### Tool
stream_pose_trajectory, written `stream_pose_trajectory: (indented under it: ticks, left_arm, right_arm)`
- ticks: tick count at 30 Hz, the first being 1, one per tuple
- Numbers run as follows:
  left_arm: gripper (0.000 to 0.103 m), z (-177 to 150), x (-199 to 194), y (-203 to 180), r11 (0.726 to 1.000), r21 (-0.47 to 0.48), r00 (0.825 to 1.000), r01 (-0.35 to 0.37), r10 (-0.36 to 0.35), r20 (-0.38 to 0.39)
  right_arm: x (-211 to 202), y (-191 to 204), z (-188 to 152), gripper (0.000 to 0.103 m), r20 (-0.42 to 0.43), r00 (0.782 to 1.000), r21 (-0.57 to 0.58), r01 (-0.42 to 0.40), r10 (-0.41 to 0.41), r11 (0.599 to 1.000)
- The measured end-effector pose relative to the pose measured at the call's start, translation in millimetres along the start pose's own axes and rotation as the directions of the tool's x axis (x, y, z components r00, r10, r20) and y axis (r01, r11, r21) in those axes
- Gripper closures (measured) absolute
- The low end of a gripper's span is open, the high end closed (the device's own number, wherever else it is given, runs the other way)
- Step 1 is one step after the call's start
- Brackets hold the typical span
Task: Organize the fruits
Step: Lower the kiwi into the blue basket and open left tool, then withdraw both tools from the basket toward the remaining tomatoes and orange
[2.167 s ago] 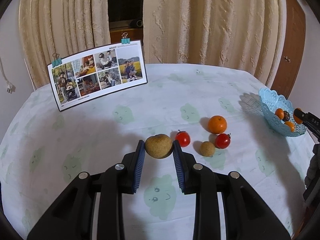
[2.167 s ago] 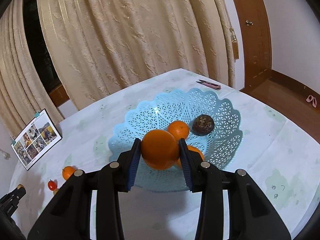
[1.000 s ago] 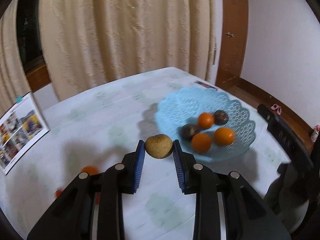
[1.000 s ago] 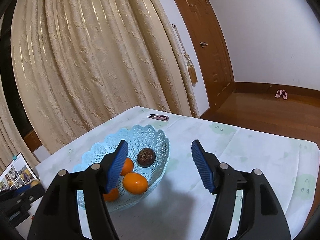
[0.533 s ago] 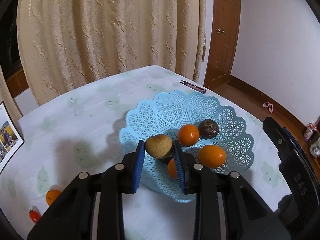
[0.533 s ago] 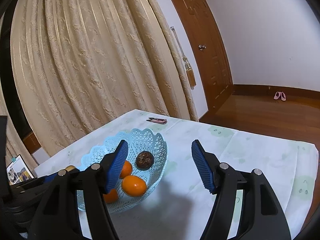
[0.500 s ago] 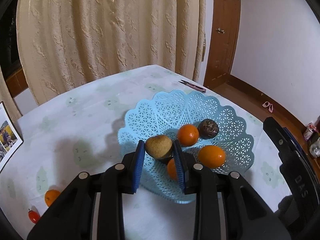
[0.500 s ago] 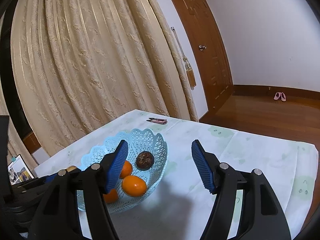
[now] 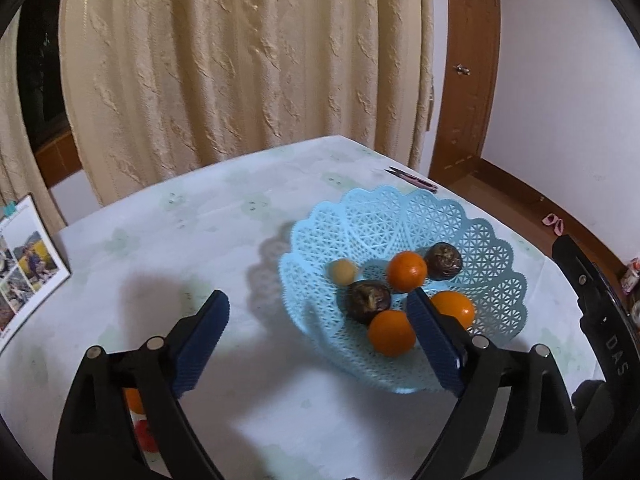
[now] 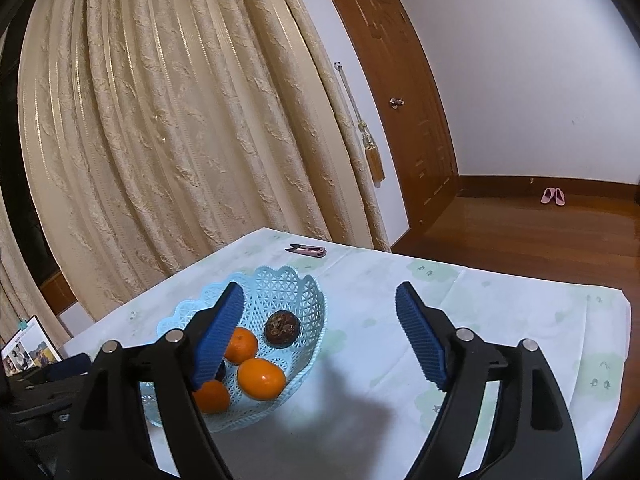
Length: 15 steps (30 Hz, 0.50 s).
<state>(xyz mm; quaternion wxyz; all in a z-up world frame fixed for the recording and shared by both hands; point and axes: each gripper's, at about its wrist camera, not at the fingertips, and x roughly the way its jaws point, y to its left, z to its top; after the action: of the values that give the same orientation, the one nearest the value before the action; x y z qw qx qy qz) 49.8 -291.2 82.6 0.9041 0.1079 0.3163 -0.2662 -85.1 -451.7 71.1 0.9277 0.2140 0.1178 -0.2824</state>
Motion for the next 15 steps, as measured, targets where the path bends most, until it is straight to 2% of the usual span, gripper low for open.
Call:
stream_pose_trajectory:
  ticks: [6,15]
  left_arm:
    - [0.011,-5,-18,12,0.999,-0.008,0.999,-0.034,0.034,0.017]
    - [0.011,-15,-45,54,0.994,-0.091,0.997,-0.068,0.071,0.026]
  right_arm:
    - [-1,1,-1,0.021,0.003,1.000,-0.012,0.008,-0.007,1.000]
    - [-1,4,-2,0.021,0.013,1.000,-0.034,0.027,-0.026,0.999]
